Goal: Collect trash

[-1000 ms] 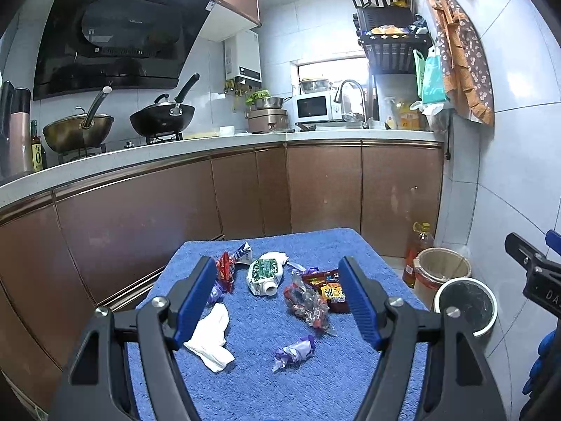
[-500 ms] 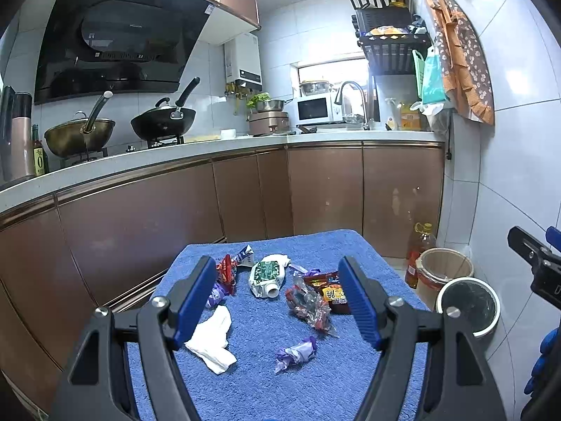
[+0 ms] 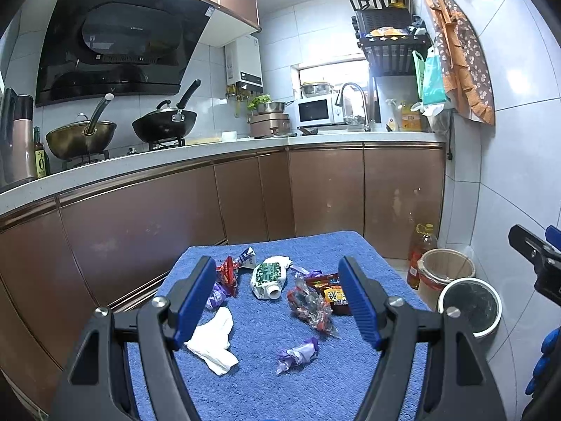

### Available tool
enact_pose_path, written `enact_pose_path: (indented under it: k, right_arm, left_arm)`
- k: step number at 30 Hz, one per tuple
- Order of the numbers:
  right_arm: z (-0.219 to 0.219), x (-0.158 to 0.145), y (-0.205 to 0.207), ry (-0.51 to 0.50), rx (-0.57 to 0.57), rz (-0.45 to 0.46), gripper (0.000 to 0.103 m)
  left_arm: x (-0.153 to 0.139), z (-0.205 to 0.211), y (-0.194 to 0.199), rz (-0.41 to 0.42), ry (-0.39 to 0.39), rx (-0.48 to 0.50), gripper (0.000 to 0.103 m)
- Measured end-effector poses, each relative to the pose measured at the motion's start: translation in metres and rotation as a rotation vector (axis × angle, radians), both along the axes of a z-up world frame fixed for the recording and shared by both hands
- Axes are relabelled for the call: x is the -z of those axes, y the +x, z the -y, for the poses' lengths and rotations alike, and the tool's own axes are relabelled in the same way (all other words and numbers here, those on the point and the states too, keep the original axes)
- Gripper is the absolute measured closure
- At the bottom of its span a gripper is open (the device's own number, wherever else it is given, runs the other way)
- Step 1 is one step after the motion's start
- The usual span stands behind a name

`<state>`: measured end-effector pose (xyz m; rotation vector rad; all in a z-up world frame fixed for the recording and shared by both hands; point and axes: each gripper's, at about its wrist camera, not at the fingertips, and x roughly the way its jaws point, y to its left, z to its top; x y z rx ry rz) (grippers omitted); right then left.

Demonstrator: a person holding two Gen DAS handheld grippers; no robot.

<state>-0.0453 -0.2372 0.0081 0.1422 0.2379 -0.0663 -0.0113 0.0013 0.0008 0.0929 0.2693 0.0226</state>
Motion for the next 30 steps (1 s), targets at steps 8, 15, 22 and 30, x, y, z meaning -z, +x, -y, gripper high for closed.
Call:
enact_pose_path:
  k: [8, 15, 22, 30]
  right_arm:
    - [0.0004, 0.0000, -0.0001, -0.001, 0.000, 0.001, 0.000]
    - [-0.0003, -0.0006, 0.0000, -0.004, -0.003, 0.001, 0.000]
    - [-0.0017, -0.0017, -0.0009, -0.005, -0.007, 0.007, 0.000]
    - [-0.0018, -0.0038, -0.0042, -0.007, -0.008, 0.026, 0.000]
  left_arm:
    - [0.0002, -0.0010, 0.0003, 0.012, 0.002, 0.001, 0.032]
    - [0.0043, 0.0011, -0.0013, 0.013, 0.011, 0.005, 0.032]
    - [0.0048, 0.0040, -0.0042, 0.023, 0.017, 0.008, 0.032]
    - [0.0049, 0.0068, -0.0053, 0.018, 0.023, 0.016, 0.032]
